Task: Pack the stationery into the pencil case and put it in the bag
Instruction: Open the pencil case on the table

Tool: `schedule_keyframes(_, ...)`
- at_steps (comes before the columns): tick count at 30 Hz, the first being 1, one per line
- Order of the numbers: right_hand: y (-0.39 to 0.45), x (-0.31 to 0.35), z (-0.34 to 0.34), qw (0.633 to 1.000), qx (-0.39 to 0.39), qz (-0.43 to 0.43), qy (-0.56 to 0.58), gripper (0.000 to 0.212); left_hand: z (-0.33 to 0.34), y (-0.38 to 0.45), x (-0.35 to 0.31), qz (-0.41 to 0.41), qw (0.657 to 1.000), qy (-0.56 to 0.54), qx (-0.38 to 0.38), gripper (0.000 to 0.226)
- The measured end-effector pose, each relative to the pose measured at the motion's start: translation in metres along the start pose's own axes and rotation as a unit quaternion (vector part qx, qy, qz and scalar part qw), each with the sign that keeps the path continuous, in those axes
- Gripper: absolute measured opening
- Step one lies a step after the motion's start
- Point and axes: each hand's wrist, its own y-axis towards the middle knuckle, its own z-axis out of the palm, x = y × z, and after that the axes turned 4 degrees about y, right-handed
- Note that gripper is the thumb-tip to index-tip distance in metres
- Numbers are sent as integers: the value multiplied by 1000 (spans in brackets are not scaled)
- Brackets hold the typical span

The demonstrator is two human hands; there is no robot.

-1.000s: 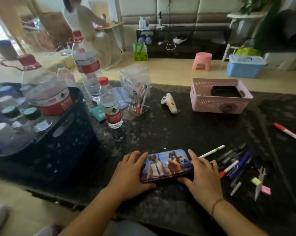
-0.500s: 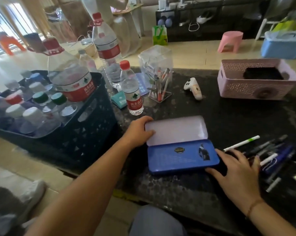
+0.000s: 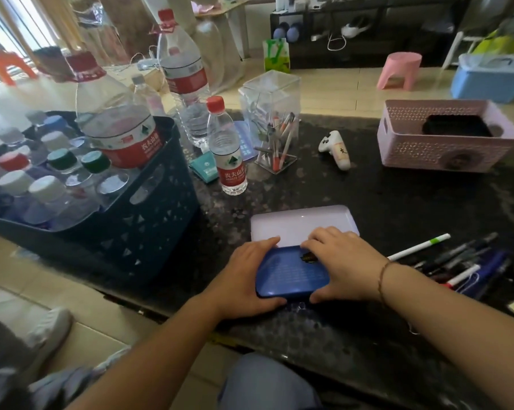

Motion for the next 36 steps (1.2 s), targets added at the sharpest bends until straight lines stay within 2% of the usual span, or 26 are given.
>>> schedule_keyframes(6, 9, 1, -2, 999, 17, 20, 30, 100, 0, 0, 0, -18, 1000, -19, 8, 107)
schedule_keyframes(18, 18, -6, -3, 998, 33, 25, 49, 95, -1, 0, 0, -68, 996, -55, 3, 117)
schedule_keyframes(23, 6, -8, 3, 997, -15, -10, 74, 102, 0, 0, -1, -66, 996, -61, -2, 122)
schedule_keyframes(27, -6, -16, -2, 995, -64, -58, 44, 101, 4, 0, 6, -64, 995, -73, -17, 130)
schedule_keyframes(30, -11, -49, -20, 992, -106, -72, -2, 99, 8, -1, 9, -62, 995, -76, -19, 132)
schedule_keyframes(33, -4, -116, -39, 984, -175, 14, -23, 105, 11, 1, 12, -42, 997, -53, -30, 127)
schedule_keyframes(36, 11, -179, -46, 974, -177, 139, 8, 113, 10, 0, 15, -35, 998, -49, -32, 122)
